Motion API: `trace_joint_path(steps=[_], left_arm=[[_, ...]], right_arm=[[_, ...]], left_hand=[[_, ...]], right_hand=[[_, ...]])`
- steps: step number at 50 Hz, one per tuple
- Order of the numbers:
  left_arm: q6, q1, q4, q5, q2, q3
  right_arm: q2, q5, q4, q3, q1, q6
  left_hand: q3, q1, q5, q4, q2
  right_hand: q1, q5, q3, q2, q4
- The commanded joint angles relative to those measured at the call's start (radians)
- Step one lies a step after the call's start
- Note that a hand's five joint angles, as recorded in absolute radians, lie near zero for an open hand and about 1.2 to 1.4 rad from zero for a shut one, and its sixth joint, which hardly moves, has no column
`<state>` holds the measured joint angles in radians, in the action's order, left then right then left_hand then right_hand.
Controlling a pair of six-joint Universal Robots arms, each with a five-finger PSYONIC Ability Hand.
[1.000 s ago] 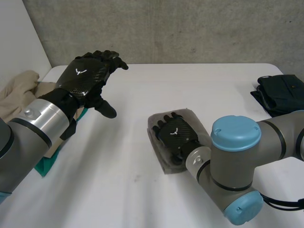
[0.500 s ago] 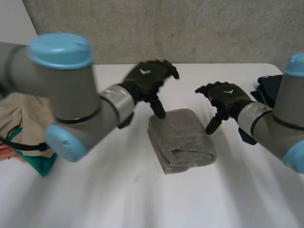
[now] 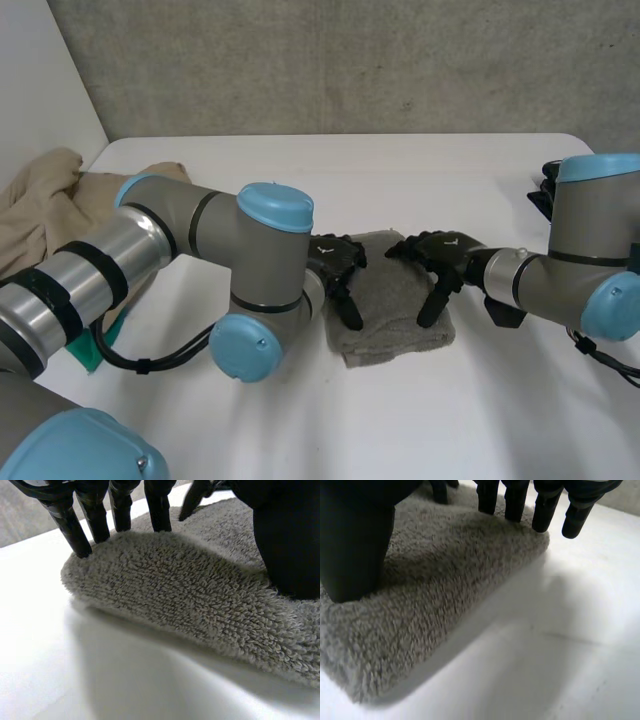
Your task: Fold the laundry.
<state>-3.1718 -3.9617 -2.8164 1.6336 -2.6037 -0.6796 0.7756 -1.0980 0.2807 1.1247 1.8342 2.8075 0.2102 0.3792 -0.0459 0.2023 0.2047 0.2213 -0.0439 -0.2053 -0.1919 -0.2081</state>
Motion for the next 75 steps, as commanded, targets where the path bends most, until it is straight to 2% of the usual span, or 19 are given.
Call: trace_joint_path(steps=[1,8,12,17,22,29,37,44,60,75], left_arm=[[-0.034,-0.017,-0.029,-0.009,0.094,-0.090],[-0.065,-0.037,-0.054,-0.066,0.255,-0.193],[-0.071,-0.056,-0.080,-0.147,0.368,-0.262],[-0.056,-0.097,-0.129,-0.322,0.536,-0.369],[-0.042,-0.131,-0.170,-0.518,0.661,-0.462],[-0.019,-0.162,-0.189,-0.748,0.818,-0.552],[0.013,-0.163,-0.160,-0.869,0.878,-0.552],[0.026,-0.154,-0.123,-0.925,0.881,-0.537],[0.026,-0.148,-0.126,-0.893,0.889,-0.545],[0.026,-0.143,-0.146,-0.883,0.886,-0.578]], right_arm=[[0.030,-0.077,-0.005,-0.002,-0.003,-0.039],[0.188,-0.161,-0.093,0.096,-0.015,0.009],[0.289,-0.195,-0.188,0.204,-0.023,0.087],[0.389,-0.258,-0.276,0.364,-0.029,0.228],[0.438,-0.246,-0.294,0.474,-0.020,0.294],[0.519,-0.197,-0.400,0.615,0.036,0.153],[0.498,-0.204,-0.561,0.741,0.151,-0.136],[0.435,-0.230,-0.658,0.745,0.192,-0.213],[0.272,-0.238,-0.773,0.689,0.230,-0.276],[0.235,-0.266,-0.838,0.650,0.230,-0.284]], left_hand=[[-0.036,-0.205,0.046,-0.028,-0.030],[-0.036,-0.205,0.046,-0.028,-0.030],[-0.036,-0.205,0.046,-0.028,-0.030],[-0.036,-0.205,0.046,-0.028,-0.030],[-0.036,-0.205,0.046,-0.028,-0.030],[-0.036,-0.205,0.046,-0.028,-0.030],[-0.036,-0.205,0.046,-0.028,-0.030],[-0.036,-0.205,0.046,-0.028,-0.030],[-0.036,-0.205,0.046,-0.028,-0.030],[-0.036,-0.205,0.046,-0.028,-0.030]], right_hand=[[-0.047,0.044,0.031,0.017,0.034],[-0.047,0.044,0.031,0.017,0.034],[-0.047,0.044,0.031,0.017,0.034],[-0.047,0.044,0.031,0.017,0.034],[-0.047,0.044,0.031,0.017,0.034],[-0.047,0.044,0.031,0.017,0.034],[-0.047,0.044,0.031,0.017,0.034],[-0.047,0.044,0.031,0.017,0.034],[0.018,-0.021,-0.034,-0.047,-0.031],[0.144,-0.147,-0.160,-0.173,-0.157]])
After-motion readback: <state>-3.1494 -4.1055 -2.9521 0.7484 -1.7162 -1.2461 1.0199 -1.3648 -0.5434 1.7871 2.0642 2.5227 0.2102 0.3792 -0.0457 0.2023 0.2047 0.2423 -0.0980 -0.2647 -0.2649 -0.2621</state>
